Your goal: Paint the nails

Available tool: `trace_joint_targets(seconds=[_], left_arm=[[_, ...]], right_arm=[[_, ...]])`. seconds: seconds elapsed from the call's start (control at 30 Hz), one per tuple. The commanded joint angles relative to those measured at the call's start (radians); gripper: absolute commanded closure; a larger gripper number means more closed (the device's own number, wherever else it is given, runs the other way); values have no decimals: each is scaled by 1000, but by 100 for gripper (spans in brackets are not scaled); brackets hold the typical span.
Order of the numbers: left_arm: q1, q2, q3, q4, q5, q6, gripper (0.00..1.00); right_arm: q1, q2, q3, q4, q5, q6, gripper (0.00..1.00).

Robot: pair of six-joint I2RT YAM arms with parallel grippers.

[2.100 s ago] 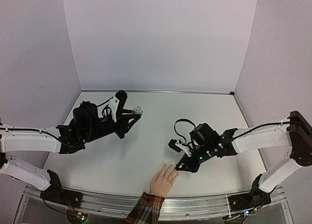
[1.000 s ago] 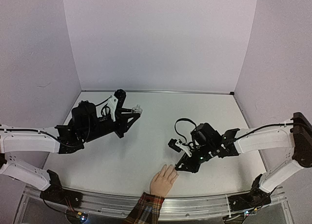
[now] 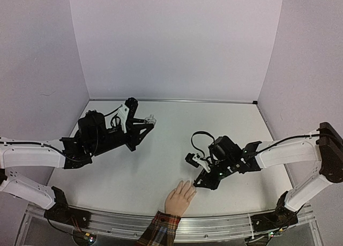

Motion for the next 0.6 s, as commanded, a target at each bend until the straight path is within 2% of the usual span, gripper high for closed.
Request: trace_joint_targets(seconds=[0.0,0.3,0.57], left_arm=[[5,-34,20,14,5,1,100],[5,-34,26,9,6,4,100],[5,-31,27,13,9,5,100]], right_arm=[[6,10,31,-5,31,3,100],[5,2,35,-5,147,42,100],[6,-50,5,0,-46,-6,100]])
